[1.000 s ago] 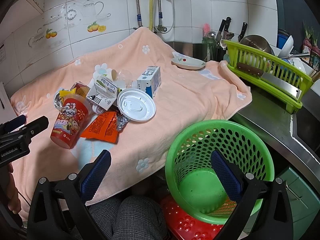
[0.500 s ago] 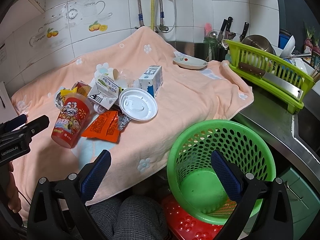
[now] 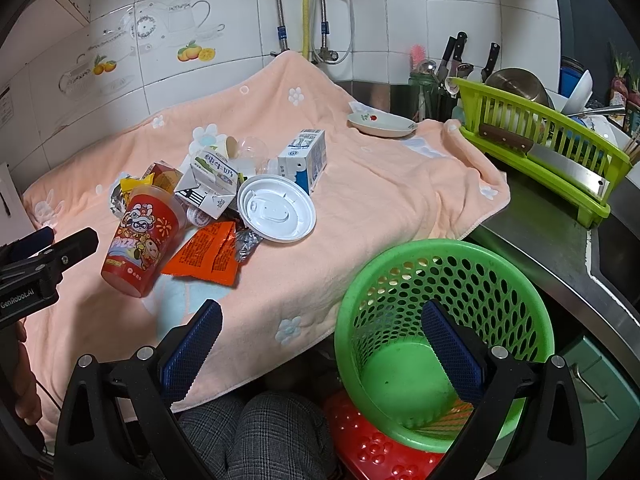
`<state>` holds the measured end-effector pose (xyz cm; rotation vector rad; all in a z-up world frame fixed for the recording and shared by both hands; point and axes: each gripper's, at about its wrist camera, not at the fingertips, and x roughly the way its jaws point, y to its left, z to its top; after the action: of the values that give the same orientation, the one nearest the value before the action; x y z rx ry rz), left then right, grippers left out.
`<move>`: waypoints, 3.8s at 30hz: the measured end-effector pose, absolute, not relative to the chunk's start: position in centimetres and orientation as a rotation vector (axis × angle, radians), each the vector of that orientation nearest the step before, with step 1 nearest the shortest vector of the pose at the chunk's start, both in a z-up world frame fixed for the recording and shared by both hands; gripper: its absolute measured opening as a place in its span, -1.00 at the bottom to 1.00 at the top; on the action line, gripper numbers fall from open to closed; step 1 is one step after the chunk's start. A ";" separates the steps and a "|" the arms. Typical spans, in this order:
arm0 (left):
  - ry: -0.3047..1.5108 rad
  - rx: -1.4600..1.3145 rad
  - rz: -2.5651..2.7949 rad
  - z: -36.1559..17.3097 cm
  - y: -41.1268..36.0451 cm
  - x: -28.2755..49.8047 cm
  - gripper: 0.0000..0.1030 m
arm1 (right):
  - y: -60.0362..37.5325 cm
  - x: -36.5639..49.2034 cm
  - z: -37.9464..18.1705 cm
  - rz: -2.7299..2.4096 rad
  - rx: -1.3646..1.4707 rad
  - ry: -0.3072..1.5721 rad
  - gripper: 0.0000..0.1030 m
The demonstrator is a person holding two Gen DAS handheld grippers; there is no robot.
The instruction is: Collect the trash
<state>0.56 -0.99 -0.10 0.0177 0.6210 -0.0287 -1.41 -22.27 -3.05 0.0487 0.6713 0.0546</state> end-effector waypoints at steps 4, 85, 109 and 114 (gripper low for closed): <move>0.619 0.014 -0.030 0.0 -1.0 0.9 0.90 | -22.1 -0.9 -3.1 0.063 0.044 0.674 0.88; 0.733 -0.129 -0.072 -2.1 4.9 8.9 0.89 | -15.9 23.5 -0.5 0.715 0.349 0.940 0.29; 0.851 -0.148 -0.143 -5.8 2.0 13.0 0.40 | -28.9 5.8 -3.6 0.242 0.196 0.758 0.30; 0.830 -0.175 -0.159 -5.2 2.2 11.8 0.40 | -31.7 4.6 -6.2 0.145 0.225 0.813 0.31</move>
<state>11.77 2.24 -5.20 -0.1750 0.8302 -0.1588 4.61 -31.65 -6.22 0.2249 0.8134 0.1454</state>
